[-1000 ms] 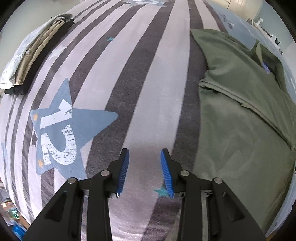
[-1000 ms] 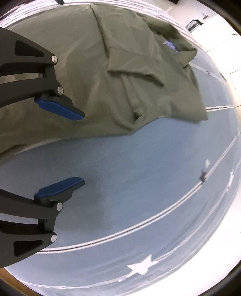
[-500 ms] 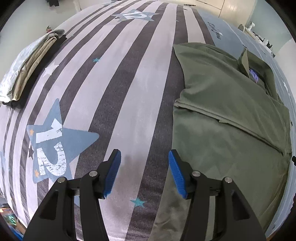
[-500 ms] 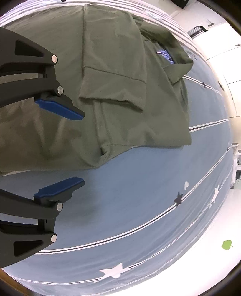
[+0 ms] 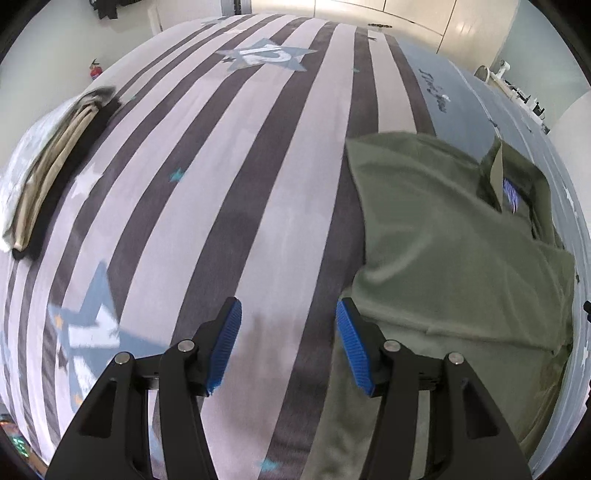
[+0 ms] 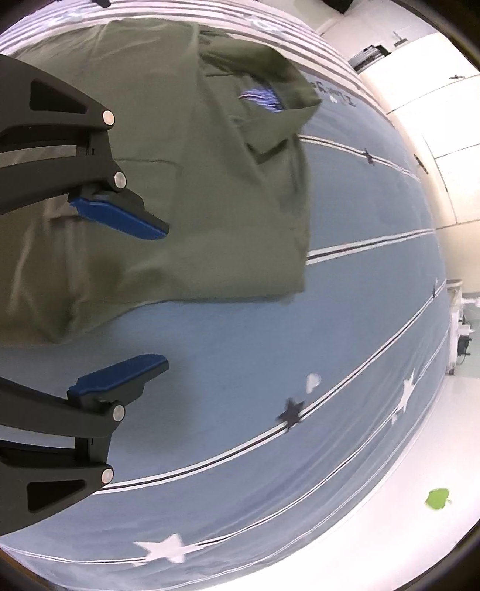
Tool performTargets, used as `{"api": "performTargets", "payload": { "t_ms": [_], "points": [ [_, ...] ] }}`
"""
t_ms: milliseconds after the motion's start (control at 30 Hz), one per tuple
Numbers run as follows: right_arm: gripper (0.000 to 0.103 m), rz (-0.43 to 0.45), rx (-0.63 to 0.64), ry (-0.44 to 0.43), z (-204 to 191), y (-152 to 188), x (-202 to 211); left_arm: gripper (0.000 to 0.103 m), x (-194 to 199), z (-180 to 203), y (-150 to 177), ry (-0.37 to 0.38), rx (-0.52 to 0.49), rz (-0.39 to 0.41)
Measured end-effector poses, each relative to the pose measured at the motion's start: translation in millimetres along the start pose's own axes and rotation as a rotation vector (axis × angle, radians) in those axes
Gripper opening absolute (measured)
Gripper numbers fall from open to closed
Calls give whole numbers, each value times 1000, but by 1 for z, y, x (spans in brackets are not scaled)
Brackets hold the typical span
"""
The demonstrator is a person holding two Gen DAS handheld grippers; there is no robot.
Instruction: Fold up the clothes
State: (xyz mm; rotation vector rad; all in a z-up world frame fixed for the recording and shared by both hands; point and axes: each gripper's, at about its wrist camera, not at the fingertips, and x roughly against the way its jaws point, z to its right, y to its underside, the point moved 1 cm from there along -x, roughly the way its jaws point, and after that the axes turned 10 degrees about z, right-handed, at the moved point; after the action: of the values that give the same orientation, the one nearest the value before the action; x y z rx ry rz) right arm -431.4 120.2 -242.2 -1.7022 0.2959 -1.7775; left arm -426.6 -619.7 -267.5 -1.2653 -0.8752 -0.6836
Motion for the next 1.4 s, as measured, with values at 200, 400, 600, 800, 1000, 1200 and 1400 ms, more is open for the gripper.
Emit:
{"api": "performTargets", "payload": {
  "t_ms": [200, 400, 600, 800, 1000, 1200, 1400],
  "points": [
    [61, -16, 52, -5, -12, -33, -30, 51, -27, 21, -46, 34, -9, 19],
    [61, -37, 34, -13, -14, -59, -59, 51, -65, 43, -92, 54, -21, 18],
    [61, -61, 10, -13, -13, -74, -80, 51, -91, 60, -124, 63, -27, 18],
    [61, -68, 45, -20, -24, -74, -88, 51, -101, 74, -133, 59, -45, 18],
    [61, -7, 83, -117, -48, -78, -76, 51, -94, 97, -136, 153, -46, 40],
    [61, -23, 185, -276, -103, -76, -67, 51, -91, 153, -135, 384, -81, -13],
    [61, -76, 235, -304, -125, -70, -87, 51, -112, 200, -130, 445, -121, -84]
  ]
}}
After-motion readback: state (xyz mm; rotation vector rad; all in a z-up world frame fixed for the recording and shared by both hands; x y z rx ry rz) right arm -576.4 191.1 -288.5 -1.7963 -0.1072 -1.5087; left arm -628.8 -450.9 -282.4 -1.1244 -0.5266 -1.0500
